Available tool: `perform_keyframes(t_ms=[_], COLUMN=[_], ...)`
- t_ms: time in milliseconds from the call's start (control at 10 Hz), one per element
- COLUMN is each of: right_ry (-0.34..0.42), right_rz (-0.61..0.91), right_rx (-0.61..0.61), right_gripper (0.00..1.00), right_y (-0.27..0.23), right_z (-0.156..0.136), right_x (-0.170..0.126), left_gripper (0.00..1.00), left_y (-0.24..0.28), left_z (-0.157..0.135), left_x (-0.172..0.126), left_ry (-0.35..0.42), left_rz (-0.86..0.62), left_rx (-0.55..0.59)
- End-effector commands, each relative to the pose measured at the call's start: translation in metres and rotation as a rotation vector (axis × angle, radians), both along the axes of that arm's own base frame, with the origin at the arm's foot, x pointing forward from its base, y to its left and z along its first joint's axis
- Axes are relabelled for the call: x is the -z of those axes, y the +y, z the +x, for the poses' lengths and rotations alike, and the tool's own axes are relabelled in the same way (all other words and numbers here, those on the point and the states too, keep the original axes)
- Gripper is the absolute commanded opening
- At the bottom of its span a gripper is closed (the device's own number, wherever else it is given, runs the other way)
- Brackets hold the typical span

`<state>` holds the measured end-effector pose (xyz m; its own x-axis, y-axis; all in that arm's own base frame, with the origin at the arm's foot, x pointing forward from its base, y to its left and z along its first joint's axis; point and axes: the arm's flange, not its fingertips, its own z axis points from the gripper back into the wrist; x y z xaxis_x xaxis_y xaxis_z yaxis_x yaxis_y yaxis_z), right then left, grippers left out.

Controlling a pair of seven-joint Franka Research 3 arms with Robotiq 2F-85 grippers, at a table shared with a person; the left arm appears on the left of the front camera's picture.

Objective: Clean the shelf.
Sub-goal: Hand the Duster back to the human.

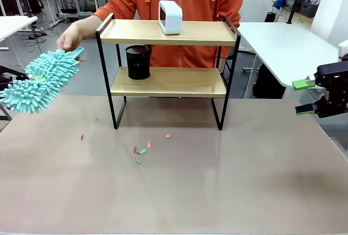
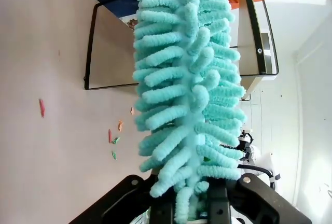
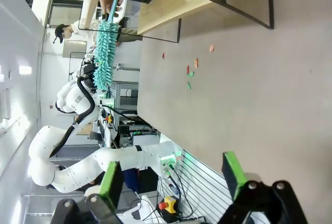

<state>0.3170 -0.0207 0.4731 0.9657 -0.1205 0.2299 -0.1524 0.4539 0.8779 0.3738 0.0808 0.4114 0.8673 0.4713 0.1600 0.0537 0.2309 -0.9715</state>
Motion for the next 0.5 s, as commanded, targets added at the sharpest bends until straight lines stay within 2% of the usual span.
perform_keyframes(t_ms=[0, 400], right_ry=[0.007, 0.007], right_rz=[-0.001, -0.001], right_rx=[0.004, 0.004], right_gripper=[1.0, 1.0], right_y=[0.0, 0.0], right_z=[-0.0024, -0.0024], right_x=[0.0002, 0.0002], left_gripper=[0.1, 0.1], left_y=[-0.0012, -0.0012], left_z=[-0.0048, -0.0048], left_x=[-0.0014, -0.0014], left_ry=[-0.021, -0.021], left_rz=[0.009, 0.009], left_rx=[0.0, 0.0])
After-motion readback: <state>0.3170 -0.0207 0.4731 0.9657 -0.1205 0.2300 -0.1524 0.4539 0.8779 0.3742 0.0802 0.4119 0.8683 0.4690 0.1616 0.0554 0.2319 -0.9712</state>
